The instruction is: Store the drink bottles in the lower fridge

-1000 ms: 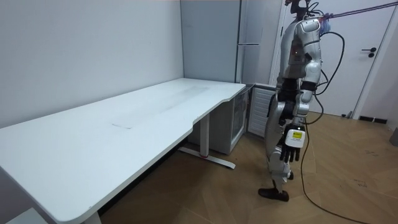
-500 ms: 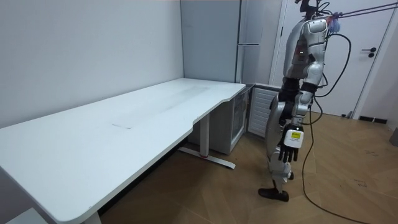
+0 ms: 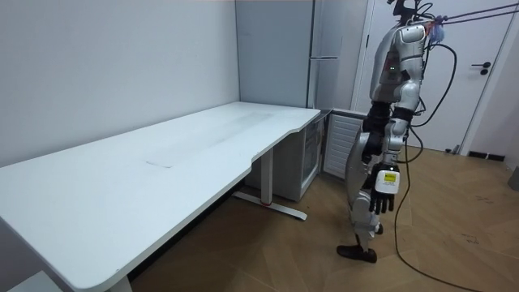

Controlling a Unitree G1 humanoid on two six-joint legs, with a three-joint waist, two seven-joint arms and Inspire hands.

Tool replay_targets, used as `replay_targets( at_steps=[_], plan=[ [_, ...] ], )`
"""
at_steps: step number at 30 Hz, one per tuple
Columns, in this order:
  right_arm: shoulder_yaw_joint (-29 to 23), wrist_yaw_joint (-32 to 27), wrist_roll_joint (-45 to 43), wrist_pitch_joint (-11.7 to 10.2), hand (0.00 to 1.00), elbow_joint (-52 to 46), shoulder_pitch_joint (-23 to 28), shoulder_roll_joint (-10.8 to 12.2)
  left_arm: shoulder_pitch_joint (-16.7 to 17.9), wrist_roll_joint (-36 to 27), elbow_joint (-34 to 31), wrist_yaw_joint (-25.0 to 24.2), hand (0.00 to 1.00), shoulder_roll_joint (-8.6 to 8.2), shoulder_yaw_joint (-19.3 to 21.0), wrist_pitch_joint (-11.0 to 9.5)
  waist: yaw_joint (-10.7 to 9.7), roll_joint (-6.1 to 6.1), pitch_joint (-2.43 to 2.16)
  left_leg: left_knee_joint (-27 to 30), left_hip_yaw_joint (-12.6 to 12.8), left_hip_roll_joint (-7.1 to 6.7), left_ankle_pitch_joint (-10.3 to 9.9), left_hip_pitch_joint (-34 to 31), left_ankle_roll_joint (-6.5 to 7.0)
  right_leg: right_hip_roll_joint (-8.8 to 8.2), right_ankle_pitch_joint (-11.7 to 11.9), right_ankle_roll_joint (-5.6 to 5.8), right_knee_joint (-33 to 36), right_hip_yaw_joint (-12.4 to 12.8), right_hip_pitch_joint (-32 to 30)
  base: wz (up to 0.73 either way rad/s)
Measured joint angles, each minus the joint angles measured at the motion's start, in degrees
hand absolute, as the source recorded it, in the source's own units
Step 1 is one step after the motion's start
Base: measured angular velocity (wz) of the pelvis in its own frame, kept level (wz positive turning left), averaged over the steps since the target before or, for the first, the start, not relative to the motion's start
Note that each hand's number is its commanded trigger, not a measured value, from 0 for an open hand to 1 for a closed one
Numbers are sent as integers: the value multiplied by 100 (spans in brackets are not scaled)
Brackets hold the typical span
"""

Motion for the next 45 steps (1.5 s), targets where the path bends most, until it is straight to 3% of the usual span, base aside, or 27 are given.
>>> replay_targets(
  at_steps=[5,9,13,17,20,25,29,35,39,41,42,45],
  plan=[
    [-111,-173,-154,-34,0,-60,-6,5,-189,11,-30,8,0,29,-25,-54,-121,32,4,-43,4,1,1,30,-1,12,0,0,-11,59,0,-3],
    [-169,-262,-636,-189,0,-148,-81,5,-379,131,-87,16,0,33,-30,-176,-253,59,11,-54,45,3,0,55,-1,18,1,-1,3,135,-6,-7],
    [-132,-446,-1059,-308,0,-397,-192,22,-605,505,-140,59,0,28,-371,-324,-286,55,25,-210,166,25,10,138,-12,56,48,-12,-17,302,-29,-17],
    [-81,-589,-1121,-470,0,-469,-332,88,-657,509,-142,68,0,22,-700,-469,-340,47,30,-268,257,60,10,192,-17,105,103,-31,-105,435,-24,-20],
    [-87,-625,-1338,-576,0,-604,-486,143,-728,664,-140,55,0,19,-729,-486,-385,59,78,-311,328,79,19,233,-30,125,119,-44,-101,532,-81,-16],
    [-89,-772,-1534,-848,0,-605,-683,206,-765,1076,-141,3,0,20,-811,-687,-461,35,70,-340,345,66,19,277,-30,124,122,-40,-101,599,-80,-4],
    [-113,-882,-1700,-908,0,-944,-763,180,-764,1240,-135,-15,0,47,-806,-785,-563,-3,77,-338,377,69,20,291,-30,124,122,-40,-99,631,-82,-6],
    [-845,-1200,-2059,-933,0,-2120,-773,-166,-711,1802,-244,-231,0,103,-505,-856,-682,-96,52,-343,477,75,20,364,-30,132,124,-37,-94,758,-78,-9],
    [-1410,-1491,-2400,-1096,0,-3140,-745,-481,-614,1847,-261,-188,0,192,-284,-951,-755,-271,34,-400,559,71,20,450,-29,133,124,-32,-105,862,-77,-12],
    [-1482,-1699,-2492,-1129,0,-3542,-747,-600,-502,1845,-367,-160,0,277,-291,-946,-847,-325,2,-401,555,71,20,434,-29,142,128,-28,-105,882,-79,0],
    [-1524,-1804,-2639,-1161,0,-3703,-749,-685,-428,1845,-417,-111,0,308,-289,-942,-875,-350,8,-402,557,71,20,428,-29,142,130,-27,-107,885,-87,0],
    [-1867,-2085,-2840,-1165,0,-3798,-798,-756,-349,1791,-469,-48,0,308,-93,-920,-893,-442,-42,-433,564,71,19,415,-29,143,132,-25,-105,900,-114,0]
  ],
)
